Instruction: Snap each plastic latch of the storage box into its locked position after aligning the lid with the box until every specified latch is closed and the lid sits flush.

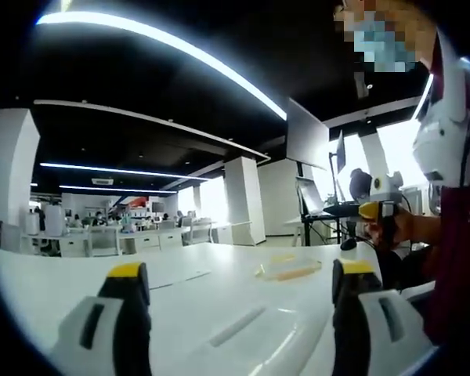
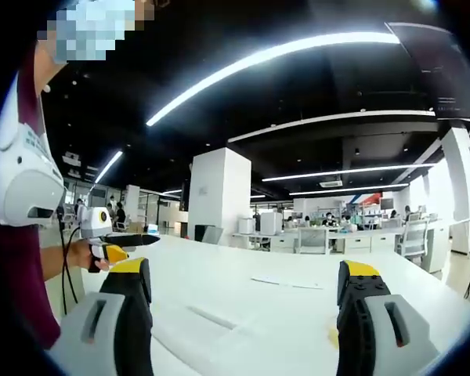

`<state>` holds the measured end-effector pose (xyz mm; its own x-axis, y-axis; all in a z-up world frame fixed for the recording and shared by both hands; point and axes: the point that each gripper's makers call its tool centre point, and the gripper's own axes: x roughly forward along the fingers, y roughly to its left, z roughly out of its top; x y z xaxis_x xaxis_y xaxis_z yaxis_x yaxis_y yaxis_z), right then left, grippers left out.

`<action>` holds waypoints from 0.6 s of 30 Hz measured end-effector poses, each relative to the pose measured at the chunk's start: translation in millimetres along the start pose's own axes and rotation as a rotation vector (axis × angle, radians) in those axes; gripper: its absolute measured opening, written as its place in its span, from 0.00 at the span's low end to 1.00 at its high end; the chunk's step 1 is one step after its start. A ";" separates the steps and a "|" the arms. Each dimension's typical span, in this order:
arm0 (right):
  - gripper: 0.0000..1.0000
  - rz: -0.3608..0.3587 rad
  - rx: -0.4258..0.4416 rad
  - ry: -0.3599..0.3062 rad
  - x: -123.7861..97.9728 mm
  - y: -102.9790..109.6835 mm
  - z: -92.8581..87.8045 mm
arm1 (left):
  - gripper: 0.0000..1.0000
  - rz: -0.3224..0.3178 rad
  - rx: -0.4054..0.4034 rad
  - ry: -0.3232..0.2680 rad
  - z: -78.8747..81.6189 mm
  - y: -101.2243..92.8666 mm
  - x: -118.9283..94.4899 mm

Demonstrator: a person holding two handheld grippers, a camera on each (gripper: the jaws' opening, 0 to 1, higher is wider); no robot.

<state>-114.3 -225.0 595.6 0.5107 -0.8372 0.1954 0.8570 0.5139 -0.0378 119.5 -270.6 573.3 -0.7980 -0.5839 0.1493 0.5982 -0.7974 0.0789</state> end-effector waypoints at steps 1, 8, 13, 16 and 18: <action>1.00 0.001 0.000 0.000 -0.3 0.1 0.1 | 0.82 0.012 0.016 0.032 -4.2 1.4 -0.7; 1.00 0.001 0.007 0.008 -1.4 -0.2 -1.8 | 0.69 0.031 -0.136 0.015 -1.0 3.6 -2.1; 1.00 0.002 0.008 0.007 -1.4 -0.5 -1.8 | 0.75 0.005 -0.133 0.035 -2.3 -3.2 0.5; 1.00 0.004 0.006 0.005 -1.6 -0.2 -1.1 | 0.79 0.008 -0.119 0.037 -2.4 -2.5 0.2; 1.00 0.002 0.005 0.006 -2.2 -0.7 -1.1 | 0.80 0.005 -0.113 0.041 -2.8 -2.9 0.0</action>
<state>-116.0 -223.8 594.1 0.5132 -0.8370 0.1897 0.8554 0.5169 -0.0338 117.6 -268.7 570.3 -0.7988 -0.5917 0.1091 0.5919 -0.8053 -0.0341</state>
